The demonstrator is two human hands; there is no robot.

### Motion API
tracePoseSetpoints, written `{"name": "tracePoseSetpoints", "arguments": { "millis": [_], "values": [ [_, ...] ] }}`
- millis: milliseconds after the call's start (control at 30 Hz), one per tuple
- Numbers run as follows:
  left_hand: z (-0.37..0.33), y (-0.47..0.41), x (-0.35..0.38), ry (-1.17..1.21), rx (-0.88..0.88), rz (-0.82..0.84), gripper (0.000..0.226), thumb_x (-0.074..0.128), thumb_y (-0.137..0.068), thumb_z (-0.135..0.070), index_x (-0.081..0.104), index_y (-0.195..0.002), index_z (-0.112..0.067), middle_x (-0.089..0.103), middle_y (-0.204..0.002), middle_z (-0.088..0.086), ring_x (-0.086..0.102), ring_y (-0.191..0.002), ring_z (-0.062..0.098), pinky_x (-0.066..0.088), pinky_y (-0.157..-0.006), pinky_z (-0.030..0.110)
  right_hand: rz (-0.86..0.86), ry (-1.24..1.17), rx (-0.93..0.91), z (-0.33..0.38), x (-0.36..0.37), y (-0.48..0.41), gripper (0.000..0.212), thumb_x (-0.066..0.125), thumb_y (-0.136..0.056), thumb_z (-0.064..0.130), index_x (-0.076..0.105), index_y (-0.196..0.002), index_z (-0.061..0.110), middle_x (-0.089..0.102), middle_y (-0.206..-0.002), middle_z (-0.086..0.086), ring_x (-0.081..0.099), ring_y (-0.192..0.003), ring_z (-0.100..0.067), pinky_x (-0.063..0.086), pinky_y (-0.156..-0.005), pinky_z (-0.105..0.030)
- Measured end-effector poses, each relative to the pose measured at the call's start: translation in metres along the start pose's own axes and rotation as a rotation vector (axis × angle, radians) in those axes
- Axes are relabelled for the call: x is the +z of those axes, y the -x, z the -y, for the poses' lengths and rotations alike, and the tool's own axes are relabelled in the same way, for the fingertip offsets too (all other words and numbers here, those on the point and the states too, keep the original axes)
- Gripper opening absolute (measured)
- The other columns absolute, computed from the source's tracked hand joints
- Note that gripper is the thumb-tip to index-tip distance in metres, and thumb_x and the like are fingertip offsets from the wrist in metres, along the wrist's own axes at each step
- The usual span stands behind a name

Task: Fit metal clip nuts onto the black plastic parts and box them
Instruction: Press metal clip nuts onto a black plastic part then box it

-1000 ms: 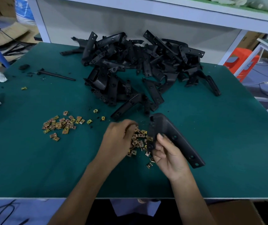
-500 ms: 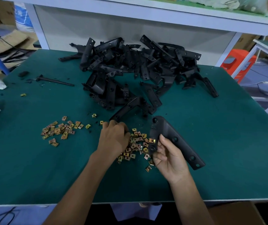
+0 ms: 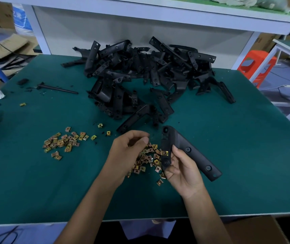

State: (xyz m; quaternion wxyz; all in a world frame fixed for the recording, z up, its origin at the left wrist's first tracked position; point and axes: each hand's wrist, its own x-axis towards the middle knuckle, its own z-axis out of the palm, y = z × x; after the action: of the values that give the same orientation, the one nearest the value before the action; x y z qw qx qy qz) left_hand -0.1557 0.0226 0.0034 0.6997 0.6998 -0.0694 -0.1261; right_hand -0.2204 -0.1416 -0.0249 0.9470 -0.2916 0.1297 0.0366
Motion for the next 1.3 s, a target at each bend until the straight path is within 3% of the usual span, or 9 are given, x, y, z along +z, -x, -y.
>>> {"name": "tracePoseSetpoints", "arguments": {
  "millis": [67,133,467,633,833,1067,1300],
  "values": [
    [-0.002,0.002,0.003,0.189,-0.060,0.019,0.018,0.068,-0.094,-0.011,0.078,-0.092,-0.026,0.071,-0.078,-0.008,0.061,-0.071,0.004,0.052,-0.068,0.016,0.042,0.011,0.007,0.000,0.000,0.000,0.042,0.098,-0.059,0.017,0.074,-0.092,0.006,0.067,-0.074,-0.002,0.056,-0.051,-0.004,0.038,-0.034,-0.011],
    [-0.004,0.003,0.007,0.276,-0.095,0.046,0.020,0.066,-0.094,-0.007,0.078,-0.096,-0.023,0.072,-0.079,-0.004,0.061,-0.071,0.007,0.053,-0.069,0.018,0.080,0.037,0.009,0.000,0.000,0.000,0.046,0.101,-0.054,0.020,0.078,-0.092,0.007,0.068,-0.073,-0.001,0.057,-0.051,-0.004,0.038,-0.035,-0.011],
    [-0.006,0.008,0.016,0.310,-0.081,0.074,0.015,0.064,-0.095,-0.006,0.074,-0.099,-0.017,0.073,-0.082,-0.003,0.066,-0.078,0.009,0.055,-0.072,0.020,0.119,0.085,0.005,0.000,0.001,0.000,0.045,0.098,-0.059,0.024,0.081,-0.097,0.008,0.074,-0.081,-0.001,0.060,-0.053,-0.003,0.040,-0.036,-0.011],
    [-0.007,0.008,0.018,0.396,-0.085,0.074,0.016,0.066,-0.092,-0.001,0.070,-0.104,-0.012,0.073,-0.088,0.006,0.067,-0.078,0.013,0.056,-0.071,0.020,0.112,0.104,0.020,0.000,0.001,0.000,0.049,0.097,-0.061,0.026,0.080,-0.102,0.007,0.074,-0.086,-0.004,0.059,-0.054,-0.004,0.040,-0.037,-0.012],
    [-0.011,0.008,0.020,0.452,-0.109,0.099,0.015,0.069,-0.090,0.000,0.069,-0.102,-0.010,0.073,-0.086,0.009,0.071,-0.074,0.015,0.056,-0.066,0.021,0.141,0.120,0.035,0.000,0.000,0.000,0.042,0.095,-0.063,0.027,0.080,-0.098,0.008,0.068,-0.068,0.002,0.054,-0.047,-0.003,0.041,-0.038,-0.012],
    [-0.013,0.007,0.019,0.496,-0.108,0.060,0.015,0.065,-0.091,0.002,0.068,-0.101,-0.009,0.072,-0.083,0.006,0.068,-0.073,0.014,0.057,-0.067,0.024,0.034,0.000,0.038,-0.001,0.000,-0.001,0.069,0.102,-0.048,0.016,0.057,-0.098,0.003,0.054,-0.055,0.003,0.050,-0.042,-0.005,0.037,-0.032,-0.012],
    [-0.013,0.009,0.025,0.455,-0.106,0.056,0.013,0.065,-0.092,0.000,0.068,-0.101,-0.009,0.069,-0.089,0.009,0.067,-0.080,0.016,0.057,-0.070,0.023,0.063,-0.032,0.044,-0.001,-0.001,-0.002,0.062,0.099,-0.055,0.016,0.056,-0.096,0.003,0.054,-0.054,0.002,0.049,-0.041,-0.005,0.037,-0.031,-0.013]
  ]
}}
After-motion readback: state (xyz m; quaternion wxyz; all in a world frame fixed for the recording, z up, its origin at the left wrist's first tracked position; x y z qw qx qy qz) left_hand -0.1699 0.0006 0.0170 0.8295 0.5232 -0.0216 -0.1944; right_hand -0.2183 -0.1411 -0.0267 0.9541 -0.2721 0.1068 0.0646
